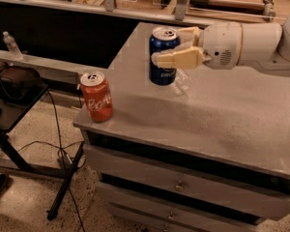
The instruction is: Move pepsi can near coke can
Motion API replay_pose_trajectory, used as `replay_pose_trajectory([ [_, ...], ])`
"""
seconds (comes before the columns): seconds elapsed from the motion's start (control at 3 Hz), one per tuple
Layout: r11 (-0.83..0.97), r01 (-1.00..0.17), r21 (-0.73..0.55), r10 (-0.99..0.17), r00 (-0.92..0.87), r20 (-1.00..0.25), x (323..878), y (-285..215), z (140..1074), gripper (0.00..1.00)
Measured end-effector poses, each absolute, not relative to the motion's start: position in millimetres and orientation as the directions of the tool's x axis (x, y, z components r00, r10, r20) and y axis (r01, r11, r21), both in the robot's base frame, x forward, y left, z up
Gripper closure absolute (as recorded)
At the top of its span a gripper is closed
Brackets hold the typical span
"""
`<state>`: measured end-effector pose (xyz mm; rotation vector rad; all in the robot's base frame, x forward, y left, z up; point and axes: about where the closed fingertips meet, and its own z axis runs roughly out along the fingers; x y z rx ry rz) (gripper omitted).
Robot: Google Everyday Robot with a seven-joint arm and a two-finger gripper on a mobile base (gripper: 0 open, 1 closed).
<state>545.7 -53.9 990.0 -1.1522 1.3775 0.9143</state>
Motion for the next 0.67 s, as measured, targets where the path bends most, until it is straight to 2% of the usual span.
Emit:
replay_pose_trajectory([
  [0.67,0.304,-0.949,-0.081,-0.101,0.053,-0.994,539,-30,979,1.0],
])
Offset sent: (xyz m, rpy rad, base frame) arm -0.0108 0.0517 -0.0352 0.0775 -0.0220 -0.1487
